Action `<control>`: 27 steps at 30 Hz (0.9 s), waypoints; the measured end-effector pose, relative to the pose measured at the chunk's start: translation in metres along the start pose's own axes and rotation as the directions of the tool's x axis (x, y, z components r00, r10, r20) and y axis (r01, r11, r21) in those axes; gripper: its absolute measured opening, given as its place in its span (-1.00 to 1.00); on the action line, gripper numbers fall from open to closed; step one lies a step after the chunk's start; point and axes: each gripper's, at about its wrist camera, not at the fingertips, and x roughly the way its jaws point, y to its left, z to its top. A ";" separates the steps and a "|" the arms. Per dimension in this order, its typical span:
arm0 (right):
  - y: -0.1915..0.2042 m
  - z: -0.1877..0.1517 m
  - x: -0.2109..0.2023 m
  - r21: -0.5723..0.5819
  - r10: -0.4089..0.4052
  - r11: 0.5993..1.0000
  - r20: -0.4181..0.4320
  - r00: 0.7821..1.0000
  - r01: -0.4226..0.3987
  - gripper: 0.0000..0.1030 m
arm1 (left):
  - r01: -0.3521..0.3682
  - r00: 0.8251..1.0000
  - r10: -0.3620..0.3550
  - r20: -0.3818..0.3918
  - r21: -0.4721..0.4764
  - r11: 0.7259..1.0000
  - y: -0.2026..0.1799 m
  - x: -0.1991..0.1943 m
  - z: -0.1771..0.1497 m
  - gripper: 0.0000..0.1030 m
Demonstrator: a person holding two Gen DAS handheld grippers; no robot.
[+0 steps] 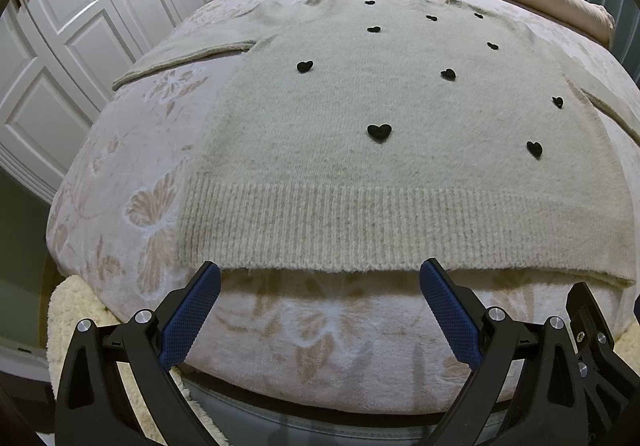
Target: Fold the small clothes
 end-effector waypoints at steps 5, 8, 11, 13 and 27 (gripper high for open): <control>-0.002 0.003 0.009 -0.023 0.035 0.999 -0.011 0.999 -0.035 0.91 | 0.027 0.999 -0.027 -0.031 0.012 1.000 0.000 0.008 0.001 0.89; -0.016 0.017 0.016 -0.027 0.028 0.999 0.023 0.999 -0.028 0.91 | 0.078 0.997 -0.078 -0.017 -0.015 0.997 0.007 0.011 0.010 0.89; -0.054 0.046 0.034 0.030 0.005 1.000 0.042 0.999 -0.006 0.91 | 0.116 0.993 -0.118 -0.025 -0.069 0.991 0.018 0.017 0.025 0.89; -0.092 0.074 0.050 0.090 -0.036 0.995 0.059 0.998 0.031 0.91 | 0.144 0.987 -0.149 -0.050 -0.096 0.985 0.023 0.025 0.035 0.89; -0.365 0.226 0.203 0.652 -0.118 0.754 0.012 0.993 0.082 0.91 | 0.100 0.987 -0.123 -0.107 -0.199 0.975 0.035 0.066 0.077 0.89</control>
